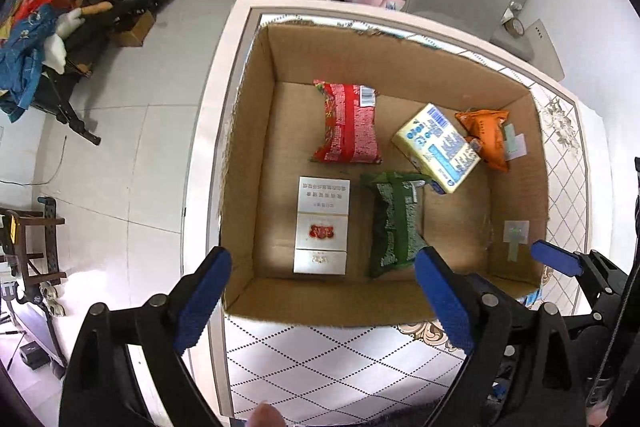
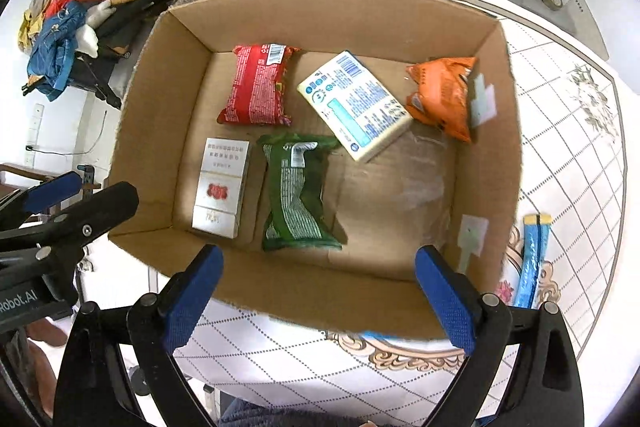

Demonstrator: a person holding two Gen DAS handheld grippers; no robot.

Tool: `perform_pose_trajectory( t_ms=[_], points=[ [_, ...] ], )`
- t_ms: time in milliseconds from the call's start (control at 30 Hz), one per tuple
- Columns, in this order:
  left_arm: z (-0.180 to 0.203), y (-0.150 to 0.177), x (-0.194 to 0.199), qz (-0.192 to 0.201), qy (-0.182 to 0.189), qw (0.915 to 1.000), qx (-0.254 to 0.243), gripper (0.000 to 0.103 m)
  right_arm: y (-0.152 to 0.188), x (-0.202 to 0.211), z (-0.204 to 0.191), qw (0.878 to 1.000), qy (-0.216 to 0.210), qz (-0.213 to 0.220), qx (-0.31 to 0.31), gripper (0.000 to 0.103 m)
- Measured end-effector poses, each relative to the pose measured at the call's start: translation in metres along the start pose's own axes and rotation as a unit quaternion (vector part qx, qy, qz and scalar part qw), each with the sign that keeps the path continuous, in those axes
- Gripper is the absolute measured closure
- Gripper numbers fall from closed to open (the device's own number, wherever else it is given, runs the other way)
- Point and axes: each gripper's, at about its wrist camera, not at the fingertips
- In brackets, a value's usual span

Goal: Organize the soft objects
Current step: 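Reach the right gripper to the blue tube and grasp it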

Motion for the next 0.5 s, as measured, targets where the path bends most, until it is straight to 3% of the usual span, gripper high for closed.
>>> perform_pose_trajectory(
  t_ms=[367,500],
  points=[
    [0.046,0.029,0.048,0.057,-0.009,0.9983,-0.001,0.009,0.026,0.056,0.020,0.998,-0.028,0.046,0.019,0.005],
    [0.072,0.037,0.066,0.075,0.006,0.9972,0.009,0.009,0.039,0.088,0.057,0.995,-0.054,0.080,0.013,0.005]
  ],
)
Point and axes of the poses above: each gripper's, at about its wrist camera, not at the fingertips, and x roughly against the way its jaws point, z to its right, y to its underside, and after that the axes turned 2 degrees about y, right-handed
